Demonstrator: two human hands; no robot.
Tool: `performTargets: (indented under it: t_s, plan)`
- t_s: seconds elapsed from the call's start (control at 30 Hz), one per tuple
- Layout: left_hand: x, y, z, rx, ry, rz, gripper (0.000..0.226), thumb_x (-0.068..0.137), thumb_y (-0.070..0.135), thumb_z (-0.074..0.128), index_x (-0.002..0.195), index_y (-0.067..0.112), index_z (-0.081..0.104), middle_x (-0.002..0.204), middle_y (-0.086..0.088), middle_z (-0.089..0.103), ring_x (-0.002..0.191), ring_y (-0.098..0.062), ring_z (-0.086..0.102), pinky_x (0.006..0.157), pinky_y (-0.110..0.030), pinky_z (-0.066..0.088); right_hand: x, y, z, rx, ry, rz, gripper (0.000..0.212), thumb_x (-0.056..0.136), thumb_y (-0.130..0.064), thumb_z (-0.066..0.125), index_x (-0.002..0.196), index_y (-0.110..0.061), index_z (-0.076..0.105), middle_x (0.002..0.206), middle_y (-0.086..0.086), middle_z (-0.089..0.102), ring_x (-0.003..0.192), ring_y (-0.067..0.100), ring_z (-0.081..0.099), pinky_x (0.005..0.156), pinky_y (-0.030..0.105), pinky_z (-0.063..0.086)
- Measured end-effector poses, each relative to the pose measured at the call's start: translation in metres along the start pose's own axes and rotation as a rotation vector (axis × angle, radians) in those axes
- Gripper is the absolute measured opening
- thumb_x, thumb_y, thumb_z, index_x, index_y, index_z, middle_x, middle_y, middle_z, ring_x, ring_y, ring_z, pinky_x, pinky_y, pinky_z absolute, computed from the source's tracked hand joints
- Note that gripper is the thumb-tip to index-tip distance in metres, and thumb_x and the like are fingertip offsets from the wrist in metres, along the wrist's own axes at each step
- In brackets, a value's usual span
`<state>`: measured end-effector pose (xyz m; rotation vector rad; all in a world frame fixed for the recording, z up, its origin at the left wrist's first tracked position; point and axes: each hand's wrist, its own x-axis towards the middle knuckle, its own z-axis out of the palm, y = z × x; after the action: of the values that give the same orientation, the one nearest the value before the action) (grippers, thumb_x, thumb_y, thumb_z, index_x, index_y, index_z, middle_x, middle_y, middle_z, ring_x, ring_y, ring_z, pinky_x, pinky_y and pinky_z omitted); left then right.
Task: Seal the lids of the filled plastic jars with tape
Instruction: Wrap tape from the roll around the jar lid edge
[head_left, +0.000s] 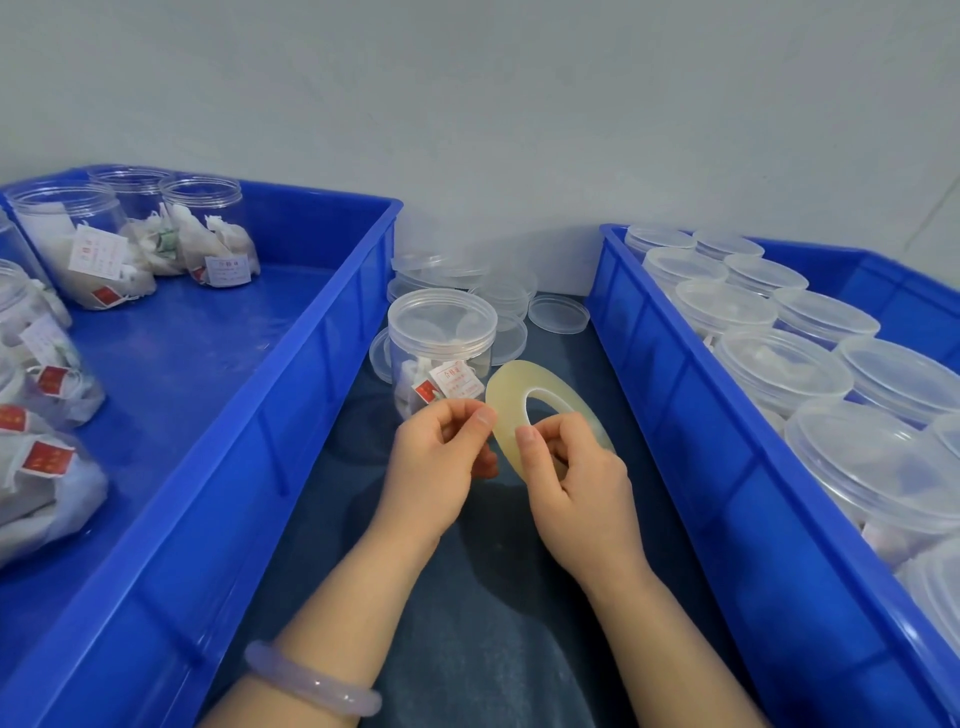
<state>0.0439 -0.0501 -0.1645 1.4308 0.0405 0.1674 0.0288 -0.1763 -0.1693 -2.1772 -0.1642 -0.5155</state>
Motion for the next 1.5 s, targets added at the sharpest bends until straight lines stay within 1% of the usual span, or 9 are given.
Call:
performTargets:
  t_s: [0.23,0.37,0.5,0.67,0.93,1.1,1.27,1.4,1.5]
  plan:
    - [-0.005,0.001,0.003,0.178,-0.011,0.115,0.008,0.096,0.018,0.051,0.09,0.019,0.055,0.087,-0.004,0.066,0.07,-0.008,0.065,0.061,-0.018,0.054,0.0,-0.001,0.002,0.014,-0.001,0.026,0.029,0.09,-0.045,0.047,0.087,-0.019,0.062,0.073,-0.009,0.063,0.07,0.007,0.059,0.065,0.036,0.05]
    - [-0.008,0.003,0.002,0.051,0.025,0.165,0.019,0.09,0.012,0.062,0.097,0.03,0.061,0.082,0.004,0.072,0.068,-0.008,0.069,0.06,-0.019,0.054,0.0,-0.001,0.001,0.071,0.03,0.039,0.031,0.089,-0.048,0.045,0.086,-0.021,0.06,0.073,-0.011,0.063,0.071,0.006,0.059,0.065,0.038,0.051]
    - [-0.008,0.003,0.0,0.138,0.097,0.226,0.017,0.087,0.014,0.066,0.083,0.031,0.068,0.074,0.011,0.072,0.065,-0.004,0.068,0.061,-0.017,0.054,0.0,-0.001,0.001,0.057,0.009,0.032,0.035,0.088,-0.055,0.045,0.086,-0.024,0.059,0.074,-0.012,0.063,0.073,0.004,0.058,0.066,0.037,0.051]
    - [-0.009,0.002,0.001,0.308,0.148,0.32,0.018,0.093,0.015,0.057,0.083,0.03,0.06,0.077,0.008,0.067,0.071,-0.002,0.062,0.065,-0.01,0.047,-0.001,-0.002,0.002,0.033,-0.035,0.024,0.059,0.062,-0.082,0.047,0.087,-0.03,0.056,0.078,-0.017,0.063,0.074,0.002,0.058,0.063,0.024,0.048]
    - [-0.009,0.006,0.001,0.153,0.098,0.228,0.012,0.088,0.016,0.063,0.081,0.024,0.063,0.07,0.013,0.068,0.063,0.001,0.063,0.061,-0.016,0.053,0.0,0.0,-0.002,0.001,-0.061,-0.019,0.049,0.075,-0.07,0.049,0.111,-0.037,0.049,0.086,-0.018,0.06,0.081,0.003,0.057,0.067,0.02,0.042]
    - [-0.008,0.005,0.001,0.173,0.122,0.262,0.019,0.09,0.009,0.06,0.08,0.025,0.062,0.071,0.009,0.065,0.059,0.001,0.062,0.063,-0.016,0.052,0.003,-0.002,-0.004,-0.059,-0.142,-0.062,0.047,0.088,-0.048,0.053,0.131,-0.034,0.043,0.112,-0.013,0.062,0.101,0.007,0.057,0.075,0.026,0.041]
    - [-0.014,0.009,0.003,0.179,0.072,0.343,0.017,0.091,0.006,0.059,0.082,0.021,0.061,0.075,0.006,0.063,0.062,0.002,0.061,0.065,-0.012,0.049,0.013,-0.008,-0.006,-0.2,-0.169,-0.131,0.051,0.096,-0.043,0.039,0.146,-0.042,0.026,0.126,-0.008,0.057,0.112,0.005,0.037,0.076,0.029,0.038]
    - [-0.012,0.01,0.002,0.142,0.086,0.322,0.019,0.091,0.007,0.059,0.08,0.023,0.061,0.07,0.008,0.063,0.06,0.002,0.06,0.065,-0.014,0.05,0.028,-0.012,-0.015,-0.258,-0.278,0.003,0.051,0.097,-0.046,0.041,0.146,-0.044,0.025,0.127,-0.003,0.059,0.112,0.013,0.05,0.08,0.029,0.037]
    - [-0.009,0.01,0.001,0.078,0.137,0.292,0.018,0.091,0.008,0.06,0.079,0.022,0.061,0.07,0.004,0.062,0.058,0.001,0.059,0.062,-0.015,0.049,0.042,-0.019,-0.031,-0.078,-0.395,0.069,0.03,0.091,-0.038,0.058,0.121,-0.043,0.054,0.1,-0.004,0.066,0.087,0.012,0.059,0.083,0.034,0.05]
